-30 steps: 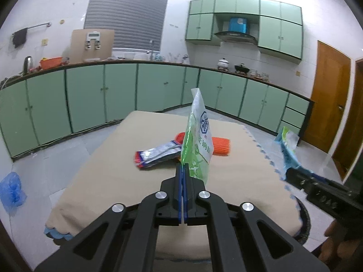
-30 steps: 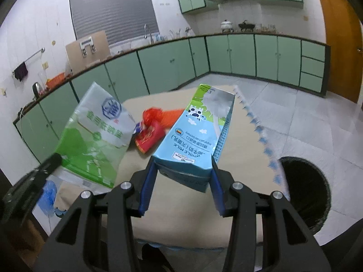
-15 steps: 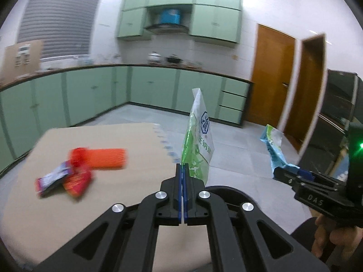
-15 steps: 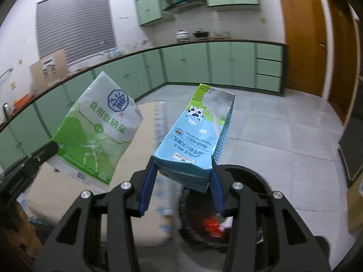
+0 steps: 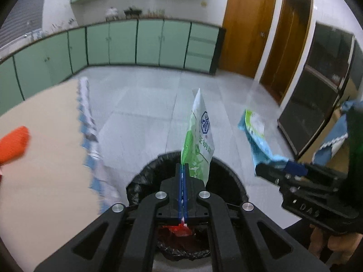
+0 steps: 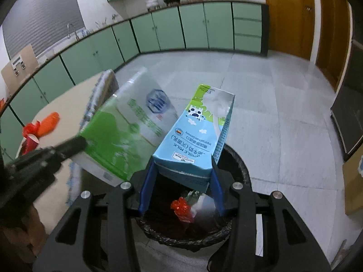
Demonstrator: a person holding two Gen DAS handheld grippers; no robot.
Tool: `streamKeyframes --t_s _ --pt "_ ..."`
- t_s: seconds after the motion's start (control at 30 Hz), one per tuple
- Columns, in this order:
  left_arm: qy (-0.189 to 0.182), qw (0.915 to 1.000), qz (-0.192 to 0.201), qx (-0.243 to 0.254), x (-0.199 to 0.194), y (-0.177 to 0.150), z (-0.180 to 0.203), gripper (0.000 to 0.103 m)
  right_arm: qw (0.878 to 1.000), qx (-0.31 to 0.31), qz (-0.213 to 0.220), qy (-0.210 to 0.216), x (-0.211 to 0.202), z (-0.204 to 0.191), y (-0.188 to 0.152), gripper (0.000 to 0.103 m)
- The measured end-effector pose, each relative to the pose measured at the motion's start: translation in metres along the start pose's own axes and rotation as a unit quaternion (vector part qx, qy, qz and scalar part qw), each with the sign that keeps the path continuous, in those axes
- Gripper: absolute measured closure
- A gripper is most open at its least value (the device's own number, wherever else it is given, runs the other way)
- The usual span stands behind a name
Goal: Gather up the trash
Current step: 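Carry the green bag and milk carton to the bin and release both, then move both tools back over the table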
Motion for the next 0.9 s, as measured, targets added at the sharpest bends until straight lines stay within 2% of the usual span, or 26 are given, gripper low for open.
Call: streamKeyframes --t_s 0.13,0.23,0.27,0.4,0.5,0.57,0.6,0.77,0.9 --pt "0.005 0.9988 -0.045 0.017 0.044 -0.009 0.014 0.099 0.999 0.023 -0.031 0.001 0.031 0.020 -0.004 0.058" --pt "0.005 0.9983 -0.056 0.013 0.058 -0.013 0.017 0.079 0.999 0.036 -0.028 -0.001 0.032 0.028 -0.003 0.048" --pt "0.010 0.9984 -0.055 0.012 0.057 -0.014 0.016 0.074 0.999 0.038 -0.023 -0.004 0.029 0.030 -0.003 0.047" --pt "0.022 0.9987 -0.045 -0.001 0.045 -0.015 0.002 0.074 0.999 0.040 -0.010 -0.003 0.015 0.018 0.003 0.046" --pt "0.041 0.9987 -0.028 -0.014 0.020 -0.013 -0.020 0.065 1.000 0.027 -0.007 0.004 0.005 0.003 0.005 0.046" --pt "0.059 0.9979 -0.015 -0.022 0.000 -0.011 -0.039 0.056 1.000 0.013 -0.009 0.010 -0.001 -0.014 0.004 0.046" --pt "0.066 0.9974 -0.010 -0.027 -0.009 -0.012 -0.049 0.054 1.000 0.000 -0.009 0.017 -0.004 -0.031 0.004 0.046" --pt "0.118 0.9904 0.011 -0.071 -0.067 -0.029 -0.122 0.034 0.996 -0.055 -0.003 0.064 -0.013 -0.113 0.006 0.032" --pt "0.180 0.9757 0.027 -0.121 -0.119 -0.058 -0.200 0.028 0.989 -0.098 -0.007 0.112 -0.011 -0.182 0.004 0.032"
Point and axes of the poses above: each gripper's, at about its wrist camera, not at the fingertips, and x roughly the way its jaws point, z to its right, y to its top, the point moved 10 cm from there along x, roughly the way its jaws point, and after that the axes turned 15 degrees about y, right-handed, at the moved point
